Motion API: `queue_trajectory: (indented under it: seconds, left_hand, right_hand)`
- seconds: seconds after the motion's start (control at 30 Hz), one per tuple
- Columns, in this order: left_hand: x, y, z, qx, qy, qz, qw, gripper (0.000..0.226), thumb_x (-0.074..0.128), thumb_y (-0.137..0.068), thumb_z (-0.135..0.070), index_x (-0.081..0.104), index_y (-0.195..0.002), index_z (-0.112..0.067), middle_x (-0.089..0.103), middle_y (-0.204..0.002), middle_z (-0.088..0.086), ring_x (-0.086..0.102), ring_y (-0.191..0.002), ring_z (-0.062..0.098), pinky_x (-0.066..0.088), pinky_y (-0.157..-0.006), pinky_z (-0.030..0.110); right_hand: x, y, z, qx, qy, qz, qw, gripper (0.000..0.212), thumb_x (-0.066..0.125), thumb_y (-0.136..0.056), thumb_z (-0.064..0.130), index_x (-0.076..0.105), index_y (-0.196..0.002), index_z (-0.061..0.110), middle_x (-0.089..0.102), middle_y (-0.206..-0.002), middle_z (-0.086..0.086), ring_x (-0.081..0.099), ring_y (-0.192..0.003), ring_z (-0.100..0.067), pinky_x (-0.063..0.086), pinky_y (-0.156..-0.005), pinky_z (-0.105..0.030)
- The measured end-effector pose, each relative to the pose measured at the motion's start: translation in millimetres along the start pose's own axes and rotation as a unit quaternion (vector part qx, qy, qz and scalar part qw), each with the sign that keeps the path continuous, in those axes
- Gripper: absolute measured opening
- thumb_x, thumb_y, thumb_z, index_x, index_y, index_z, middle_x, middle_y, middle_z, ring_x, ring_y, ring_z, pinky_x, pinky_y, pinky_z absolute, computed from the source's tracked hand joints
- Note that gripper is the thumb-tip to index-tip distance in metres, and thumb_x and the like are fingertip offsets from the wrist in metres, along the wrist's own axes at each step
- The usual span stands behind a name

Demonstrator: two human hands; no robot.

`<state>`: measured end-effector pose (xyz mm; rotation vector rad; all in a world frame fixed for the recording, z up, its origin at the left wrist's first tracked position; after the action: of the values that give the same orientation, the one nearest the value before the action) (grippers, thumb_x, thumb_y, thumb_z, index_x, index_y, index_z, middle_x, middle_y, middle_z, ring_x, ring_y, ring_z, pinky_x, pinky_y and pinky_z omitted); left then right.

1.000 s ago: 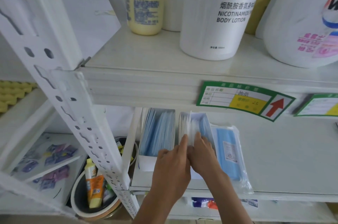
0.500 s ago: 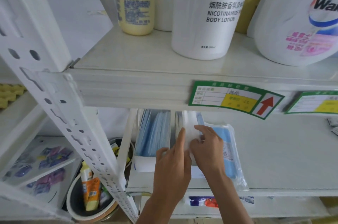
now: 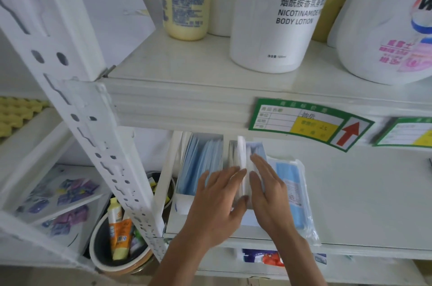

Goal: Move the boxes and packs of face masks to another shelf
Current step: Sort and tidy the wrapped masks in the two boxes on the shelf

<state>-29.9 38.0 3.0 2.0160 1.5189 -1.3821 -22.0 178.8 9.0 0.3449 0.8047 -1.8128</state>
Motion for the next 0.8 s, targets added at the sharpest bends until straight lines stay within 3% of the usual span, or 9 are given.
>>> queue_trajectory:
  seconds: [0.07, 0.13, 0.2, 0.33, 0.43, 0.53, 0.63, 0.7, 0.8]
  left_hand:
    - [-7, -2, 8, -0.002, 0.015, -0.044, 0.999, 0.044, 0.039, -0.099, -0.036, 0.050, -0.141, -0.028, 0.054, -0.144, -0.012, 0.043, -0.137, 0.007, 0.027, -0.122, 0.048]
    - [-9, -5, 19, -0.026, 0.009, -0.054, 0.998, 0.047, 0.034, -0.098, -0.031, 0.055, -0.139, -0.024, 0.060, -0.139, -0.009, 0.048, -0.133, 0.009, 0.031, -0.121, 0.043]
    - [-3, -6, 29, -0.034, -0.035, -0.015, 0.999, 0.050, 0.034, -0.096, -0.032, 0.054, -0.141, -0.022, 0.059, -0.141, -0.006, 0.048, -0.135, 0.013, 0.029, -0.122, 0.043]
    - [2, -2, 47, -0.051, -0.070, 0.007, 0.996, 0.043, 0.048, -0.102, -0.031, 0.049, -0.145, -0.027, 0.054, -0.147, -0.008, 0.047, -0.138, 0.011, 0.030, -0.121, 0.041]
    - [-3, 2, 47, -0.051, -0.055, -0.012, 0.997, 0.040, 0.028, -0.106, -0.042, 0.049, -0.138, -0.031, 0.059, -0.137, -0.013, 0.052, -0.128, 0.007, 0.031, -0.118, 0.034]
    - [-8, 4, 52, -0.055, -0.058, -0.002, 0.997, 0.043, 0.030, -0.103, -0.038, 0.049, -0.140, -0.028, 0.057, -0.139, -0.010, 0.049, -0.133, 0.009, 0.028, -0.122, 0.038]
    - [-9, 9, 59, -0.064, -0.039, 0.002, 0.997, 0.043, 0.050, -0.100, -0.020, 0.048, -0.142, -0.021, 0.055, -0.142, -0.003, 0.049, -0.135, 0.015, 0.031, -0.120, 0.037]
    - [-15, 12, 63, -0.100, -0.011, -0.022, 0.995, 0.032, 0.053, -0.098, -0.018, 0.051, -0.130, -0.020, 0.060, -0.129, -0.001, 0.056, -0.120, 0.018, 0.046, -0.105, 0.036]
    - [-23, 13, 63, -0.116, -0.011, -0.052, 0.992, 0.010, 0.052, -0.100, -0.016, 0.054, -0.110, -0.019, 0.061, -0.106, -0.001, 0.057, -0.098, 0.019, 0.051, -0.088, 0.036]
  right_hand:
    - [11, 1, -3, -0.003, 0.032, 0.084, 0.996, 0.046, 0.036, -0.104, 0.047, 0.045, -0.147, 0.035, 0.039, -0.156, 0.015, 0.029, -0.143, 0.006, 0.025, -0.115, -0.017]
    - [20, 2, -9, -0.018, 0.141, 0.151, 0.978, 0.046, 0.037, -0.106, 0.041, 0.041, -0.150, 0.032, 0.031, -0.161, 0.009, 0.023, -0.150, -0.010, 0.022, -0.121, -0.030]
    - [24, 3, -14, -0.015, 0.205, 0.170, 0.964, 0.046, 0.040, -0.105, 0.030, 0.039, -0.151, 0.028, 0.030, -0.163, 0.003, 0.022, -0.151, -0.017, 0.019, -0.122, -0.033]
    - [15, 0, -8, 0.011, 0.146, 0.087, 0.985, 0.048, 0.048, -0.100, 0.014, 0.044, -0.146, 0.023, 0.039, -0.156, 0.001, 0.035, -0.142, -0.018, 0.034, -0.115, -0.034]
    - [22, -1, 20, -0.103, 0.119, 0.048, 0.986, 0.044, 0.054, -0.096, 0.006, 0.055, -0.137, 0.018, 0.052, -0.145, -0.001, 0.044, -0.135, -0.018, 0.038, -0.113, -0.036]
    - [45, 0, 41, -0.189, 0.152, 0.095, 0.966, 0.035, 0.054, -0.097, 0.012, 0.062, -0.131, 0.016, 0.061, -0.135, 0.001, 0.050, -0.129, -0.021, 0.036, -0.113, -0.042]
    - [63, 2, 37, -0.147, 0.222, 0.146, 0.953, 0.041, 0.038, -0.102, 0.029, 0.056, -0.138, 0.020, 0.062, -0.133, 0.004, 0.050, -0.127, -0.021, 0.030, -0.115, -0.047]
    - [68, 1, 30, -0.129, 0.266, 0.167, 0.941, 0.045, 0.030, -0.101, 0.036, 0.055, -0.136, 0.023, 0.063, -0.130, 0.006, 0.049, -0.124, -0.020, 0.027, -0.115, -0.046]
    - [74, -3, 29, -0.124, 0.324, 0.181, 0.920, 0.039, 0.028, -0.101, 0.043, 0.056, -0.126, 0.029, 0.066, -0.122, 0.011, 0.051, -0.117, -0.018, 0.030, -0.108, -0.040]
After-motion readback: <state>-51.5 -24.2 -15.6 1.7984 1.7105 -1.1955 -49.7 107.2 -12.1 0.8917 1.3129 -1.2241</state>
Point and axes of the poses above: each hand's wrist, its own y-axis away from the middle knuckle, its own x-axis out of the palm, z = x × y, the point moved 5 cm from there along -y, towards the middle knuckle
